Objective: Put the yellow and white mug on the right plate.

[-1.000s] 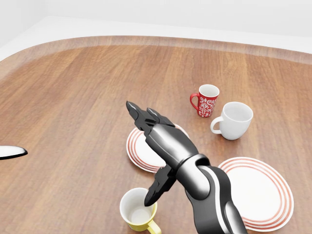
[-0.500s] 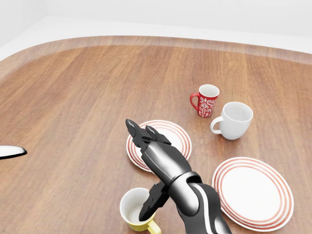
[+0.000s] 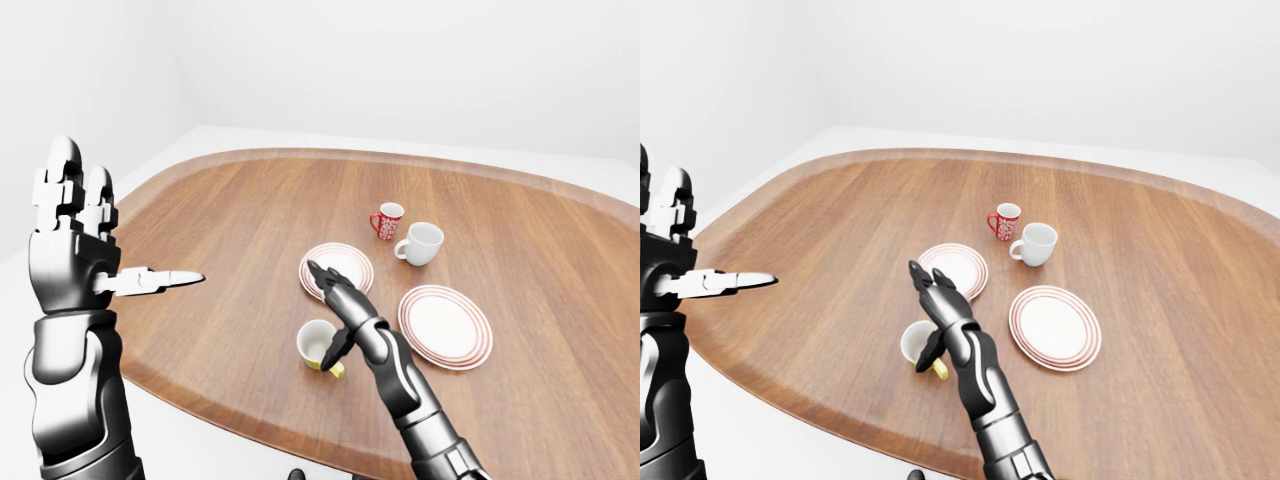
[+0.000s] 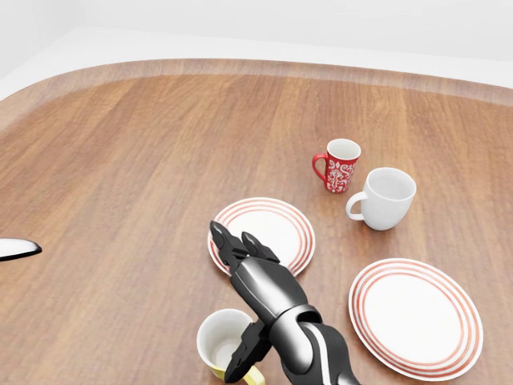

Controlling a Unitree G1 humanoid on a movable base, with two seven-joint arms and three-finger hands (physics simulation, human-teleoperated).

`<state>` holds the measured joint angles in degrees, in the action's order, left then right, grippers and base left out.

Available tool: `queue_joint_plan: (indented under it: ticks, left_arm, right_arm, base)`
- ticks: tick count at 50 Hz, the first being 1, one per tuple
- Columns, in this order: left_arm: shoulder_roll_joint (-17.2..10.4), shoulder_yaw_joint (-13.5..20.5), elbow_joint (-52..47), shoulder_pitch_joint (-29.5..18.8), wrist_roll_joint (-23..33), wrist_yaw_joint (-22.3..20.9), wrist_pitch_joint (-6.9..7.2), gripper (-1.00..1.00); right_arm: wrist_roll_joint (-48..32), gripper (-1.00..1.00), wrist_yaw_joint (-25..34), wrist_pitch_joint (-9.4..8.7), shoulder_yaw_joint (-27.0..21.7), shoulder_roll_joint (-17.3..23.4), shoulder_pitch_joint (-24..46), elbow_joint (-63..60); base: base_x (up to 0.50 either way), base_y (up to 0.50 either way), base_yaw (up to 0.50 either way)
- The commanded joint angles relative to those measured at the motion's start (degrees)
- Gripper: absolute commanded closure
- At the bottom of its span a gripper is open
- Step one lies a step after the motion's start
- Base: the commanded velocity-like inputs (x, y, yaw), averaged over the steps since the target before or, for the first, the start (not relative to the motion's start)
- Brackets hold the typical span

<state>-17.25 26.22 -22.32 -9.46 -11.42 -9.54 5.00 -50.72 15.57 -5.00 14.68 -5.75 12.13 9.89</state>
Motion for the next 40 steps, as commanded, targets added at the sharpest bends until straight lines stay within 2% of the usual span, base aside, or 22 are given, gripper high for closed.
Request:
queue_joint_plan:
  ticks: [1,8,18,40]
  left_arm:
    - [0.1,-0.1,-0.2,0.1,0.0,0.0,0.00,-1.00]
    - [0.2,-0.2,0.1,0.2,0.2,-0.1,0.00,-1.00]
    - [0.2,-0.1,-0.1,0.1,0.1,-0.2,0.00,-1.00]
    - [0.1,-0.1,-0.3,0.1,0.1,-0.2,0.00,-1.00]
  right_arm:
    - [-0.1,-1.00,-2.2,0.00,0.0,0.0,-0.2,3.3]
    - [-0.2,-1.00,-3.3,0.00,-0.2,0.0,0.2,5.3]
    - [0.7,-1.00,-7.1,0.00,-1.4,-0.2,2.9,14.2]
    - [0.7,-1.00,-9.5,0.00,-2.1,-0.6,6.0,21.3]
  base:
    - [0.00,0.00,0.00]
    - [0.00,0.00,0.00]
    - [0.00,0.00,0.00]
    - [0.00,0.00,0.00]
